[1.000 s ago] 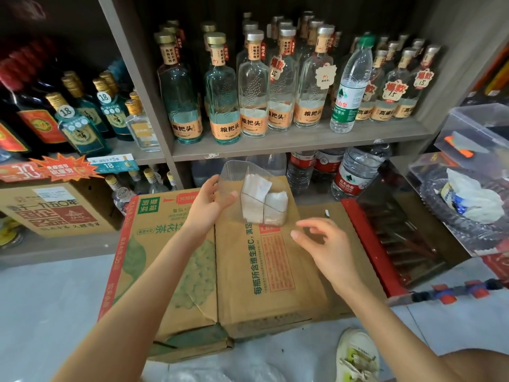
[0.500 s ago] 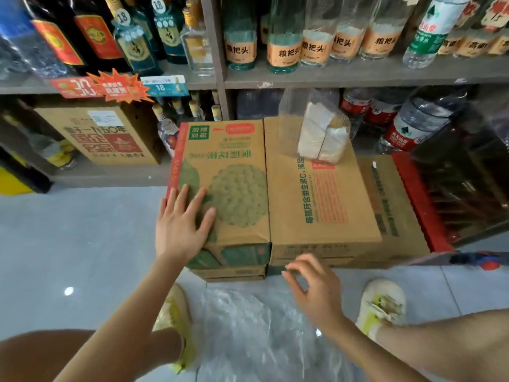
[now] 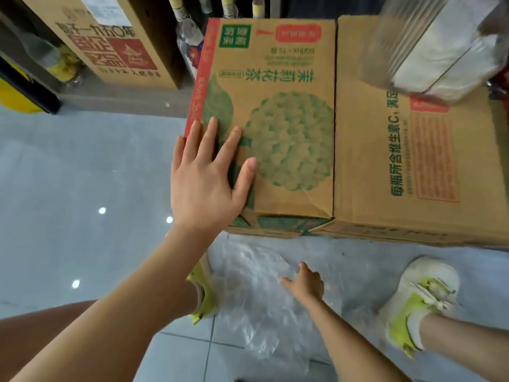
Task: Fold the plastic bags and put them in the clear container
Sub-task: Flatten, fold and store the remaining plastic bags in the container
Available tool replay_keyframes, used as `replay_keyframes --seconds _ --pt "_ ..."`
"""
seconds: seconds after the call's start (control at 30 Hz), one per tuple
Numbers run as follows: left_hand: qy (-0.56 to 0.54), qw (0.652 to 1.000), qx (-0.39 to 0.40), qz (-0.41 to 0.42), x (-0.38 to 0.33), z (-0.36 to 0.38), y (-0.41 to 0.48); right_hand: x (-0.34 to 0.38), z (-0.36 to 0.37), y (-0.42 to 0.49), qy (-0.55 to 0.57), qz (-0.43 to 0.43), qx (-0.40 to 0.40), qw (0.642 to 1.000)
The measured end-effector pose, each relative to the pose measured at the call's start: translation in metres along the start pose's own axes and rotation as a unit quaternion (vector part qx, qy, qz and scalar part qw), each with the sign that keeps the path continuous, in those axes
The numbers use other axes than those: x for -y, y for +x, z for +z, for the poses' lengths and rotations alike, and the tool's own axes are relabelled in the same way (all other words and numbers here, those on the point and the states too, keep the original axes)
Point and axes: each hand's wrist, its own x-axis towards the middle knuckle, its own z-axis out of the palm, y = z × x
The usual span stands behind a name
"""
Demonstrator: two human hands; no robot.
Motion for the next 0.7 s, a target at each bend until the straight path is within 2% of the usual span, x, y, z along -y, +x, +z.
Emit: replay_keyframes --seconds 0.1,0.23,0.33,0.43,0.5,0.57,0.63,0.7 --pt "-0.001 1.0 -0.016 0.004 -0.001 0.0 0.0 0.008 0.007 0.011 0.001 0.01 0.015 1.0" --pt "0.004 1.0 -0.012 0.005 0.0 -0.003 0.0 0.015 -0.007 -0.001 -0.068 -0.043 -0.066 0.995" --pt "0.006 1.0 0.006 0.003 -0.001 -0.006 0.001 0.017 -0.035 -0.03 -0.045 -0.129 -0.131 0.982" --pt "0.012 0.999 0.03 0.002 -0.002 -0.007 0.001 0.013 -0.074 -0.066 -0.015 -0.247 -0.182 0.952" --pt "0.015 0.999 0.049 -0.001 -0.002 -0.01 0.002 0.012 -0.106 -0.096 0.011 -0.311 -0.19 0.931" --pt "0.015 0.997 0.081 -0.009 -0.002 -0.013 0.003 0.014 -0.142 -0.13 0.052 -0.336 -0.155 0.927" --pt "-0.035 0.994 0.098 -0.034 -0.007 -0.022 0.005 0.013 -0.178 -0.161 0.105 -0.338 -0.119 0.928" --pt "-0.167 0.981 0.068 -0.071 -0.019 -0.04 0.0 0.012 -0.214 -0.191 0.166 -0.354 -0.131 0.911"
